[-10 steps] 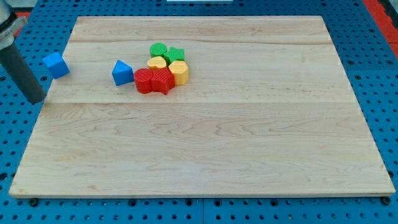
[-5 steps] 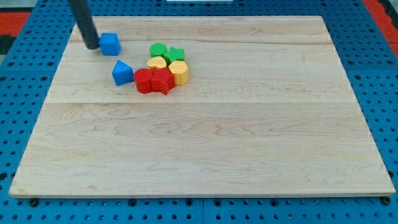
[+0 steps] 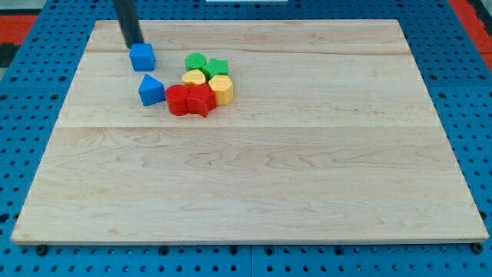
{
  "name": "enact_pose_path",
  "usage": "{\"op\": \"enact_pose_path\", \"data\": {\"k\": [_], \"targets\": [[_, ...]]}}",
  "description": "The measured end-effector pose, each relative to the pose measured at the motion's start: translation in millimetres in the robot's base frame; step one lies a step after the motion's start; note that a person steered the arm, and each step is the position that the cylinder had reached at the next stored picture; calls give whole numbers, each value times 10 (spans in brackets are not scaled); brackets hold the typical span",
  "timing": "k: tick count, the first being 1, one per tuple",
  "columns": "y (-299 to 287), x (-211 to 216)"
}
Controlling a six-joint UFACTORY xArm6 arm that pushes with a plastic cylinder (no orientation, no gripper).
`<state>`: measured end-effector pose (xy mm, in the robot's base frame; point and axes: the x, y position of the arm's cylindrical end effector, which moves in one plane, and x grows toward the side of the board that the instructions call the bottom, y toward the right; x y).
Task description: Push the blue blocks into the group of blocks
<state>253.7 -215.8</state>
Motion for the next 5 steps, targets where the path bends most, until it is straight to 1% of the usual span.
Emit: {"op": "enact_pose_path", "data": {"k": [1, 2, 3, 4, 5], "targets": [[208, 79], [783, 92], [961, 71], [671, -345], [355, -81]]}}
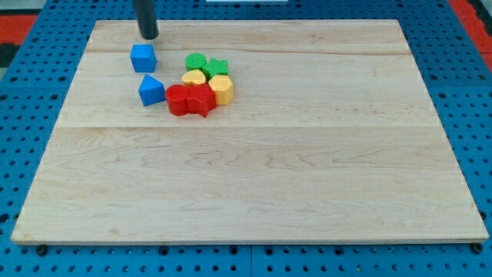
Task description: Push the blue blocks into the group of blocks
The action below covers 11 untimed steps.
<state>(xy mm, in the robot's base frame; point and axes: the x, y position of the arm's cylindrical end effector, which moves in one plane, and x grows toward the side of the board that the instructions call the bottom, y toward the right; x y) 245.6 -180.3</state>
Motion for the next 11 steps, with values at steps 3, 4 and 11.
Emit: {"op": "enact_pose_path", "data": {"k": [3, 4, 11], "targets": [[388, 593], [-245, 514], [-319, 1526]]}}
